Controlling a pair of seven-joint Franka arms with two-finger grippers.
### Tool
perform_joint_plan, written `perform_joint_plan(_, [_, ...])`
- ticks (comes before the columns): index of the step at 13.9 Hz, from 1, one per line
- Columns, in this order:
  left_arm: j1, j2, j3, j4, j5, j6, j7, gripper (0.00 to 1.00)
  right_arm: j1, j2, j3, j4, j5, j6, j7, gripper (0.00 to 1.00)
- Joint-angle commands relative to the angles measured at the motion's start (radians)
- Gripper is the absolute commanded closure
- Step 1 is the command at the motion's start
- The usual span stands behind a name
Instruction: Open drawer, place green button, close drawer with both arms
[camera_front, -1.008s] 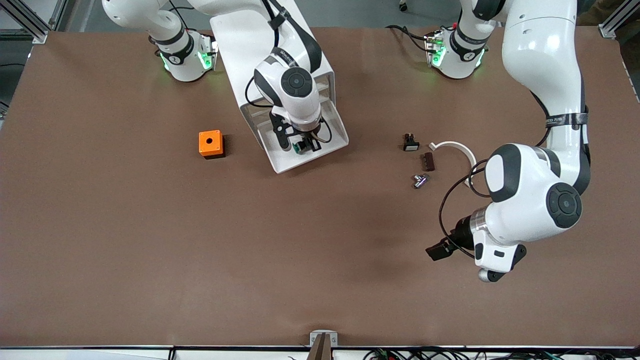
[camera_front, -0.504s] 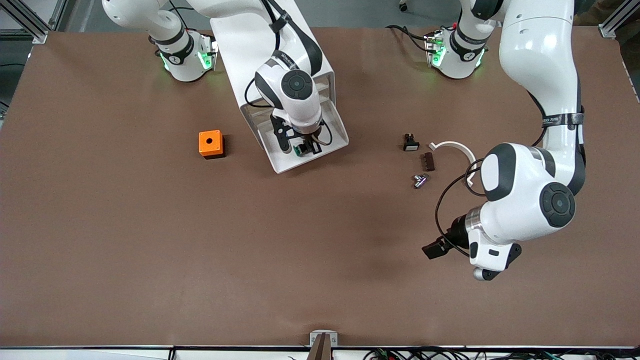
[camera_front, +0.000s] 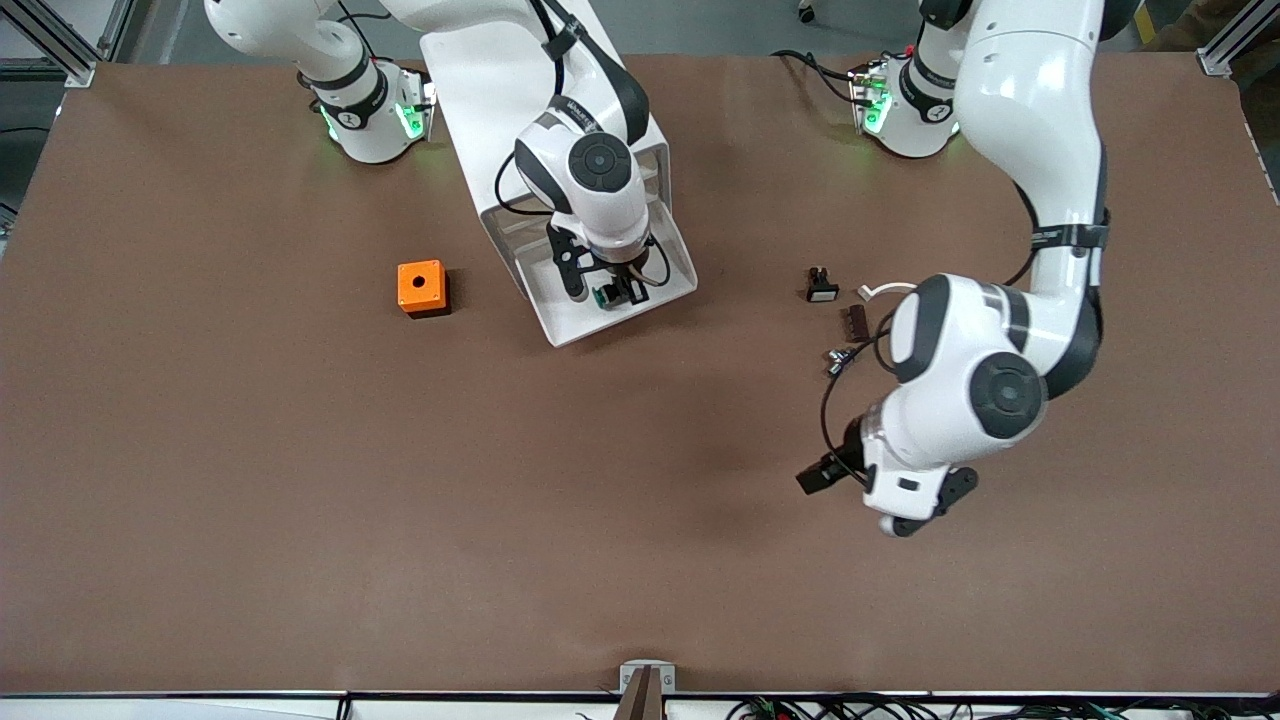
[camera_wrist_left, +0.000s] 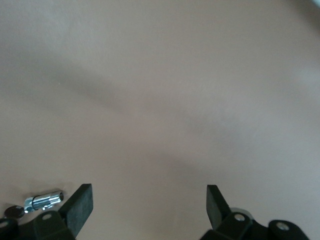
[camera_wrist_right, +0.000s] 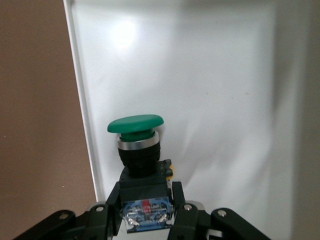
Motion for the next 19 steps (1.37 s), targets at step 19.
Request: perform_joint_plan(19, [-0.188, 0.029, 0.003, -0.064, 0.064, 0.003, -0.148, 0.0, 0.023, 0.079, -0.011, 0.074, 0.011, -0.015, 0.021, 1.0])
